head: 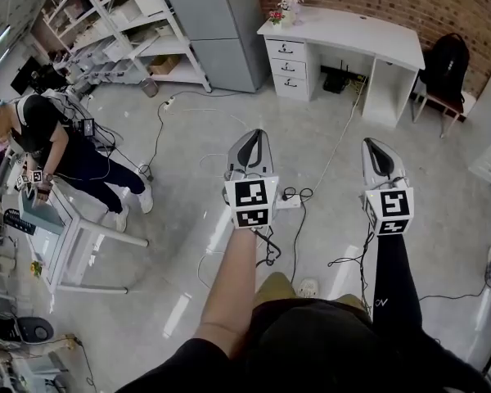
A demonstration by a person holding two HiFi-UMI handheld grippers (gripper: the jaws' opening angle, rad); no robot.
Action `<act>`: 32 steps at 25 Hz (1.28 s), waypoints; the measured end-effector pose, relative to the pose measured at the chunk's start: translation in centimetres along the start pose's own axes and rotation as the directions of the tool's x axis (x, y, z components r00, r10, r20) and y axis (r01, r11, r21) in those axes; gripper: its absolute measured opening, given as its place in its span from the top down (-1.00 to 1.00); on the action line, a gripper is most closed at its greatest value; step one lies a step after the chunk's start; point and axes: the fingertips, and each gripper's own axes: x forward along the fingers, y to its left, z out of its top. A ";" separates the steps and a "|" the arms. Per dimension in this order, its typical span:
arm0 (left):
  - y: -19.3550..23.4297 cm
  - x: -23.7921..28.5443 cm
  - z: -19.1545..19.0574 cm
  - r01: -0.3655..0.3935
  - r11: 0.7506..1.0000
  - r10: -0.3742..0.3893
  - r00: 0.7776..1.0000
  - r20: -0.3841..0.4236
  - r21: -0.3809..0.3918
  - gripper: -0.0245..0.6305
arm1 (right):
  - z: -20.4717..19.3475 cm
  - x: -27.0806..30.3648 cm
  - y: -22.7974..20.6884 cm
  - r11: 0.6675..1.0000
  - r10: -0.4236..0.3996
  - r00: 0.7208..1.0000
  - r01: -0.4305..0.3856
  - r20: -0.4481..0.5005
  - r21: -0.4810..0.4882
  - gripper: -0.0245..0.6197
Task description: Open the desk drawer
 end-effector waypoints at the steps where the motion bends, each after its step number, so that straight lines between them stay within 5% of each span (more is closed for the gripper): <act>1: -0.2 0.0 0.0 0.006 1.000 -0.006 1.000 -0.001 0.000 0.89 | 0.0 -0.1 0.0 1.000 0.001 1.000 -0.001 0.002 0.000 0.92; 4: -0.8 -0.1 0.1 0.020 1.000 -0.020 1.000 -0.002 -0.006 0.86 | 0.1 -0.5 -0.3 1.000 0.005 1.000 -0.005 0.000 -0.008 0.92; 9: -0.9 0.8 0.7 0.045 0.999 -0.044 0.999 0.017 -0.023 0.16 | 0.6 -0.5 -1.1 1.000 -0.003 1.000 0.003 0.008 -0.007 0.92; 14: -1.2 2.0 0.8 0.087 0.996 -0.086 0.996 0.028 -0.037 -0.12 | 0.4 0.2 -1.5 1.000 -0.013 1.000 0.013 0.009 0.000 0.92; 32: 0.5 15.4 -1.7 0.138 0.989 -0.137 0.990 0.027 -0.050 -0.17 | -3.7 12.4 -5.3 0.999 0.010 0.999 -0.011 -0.046 -0.031 0.92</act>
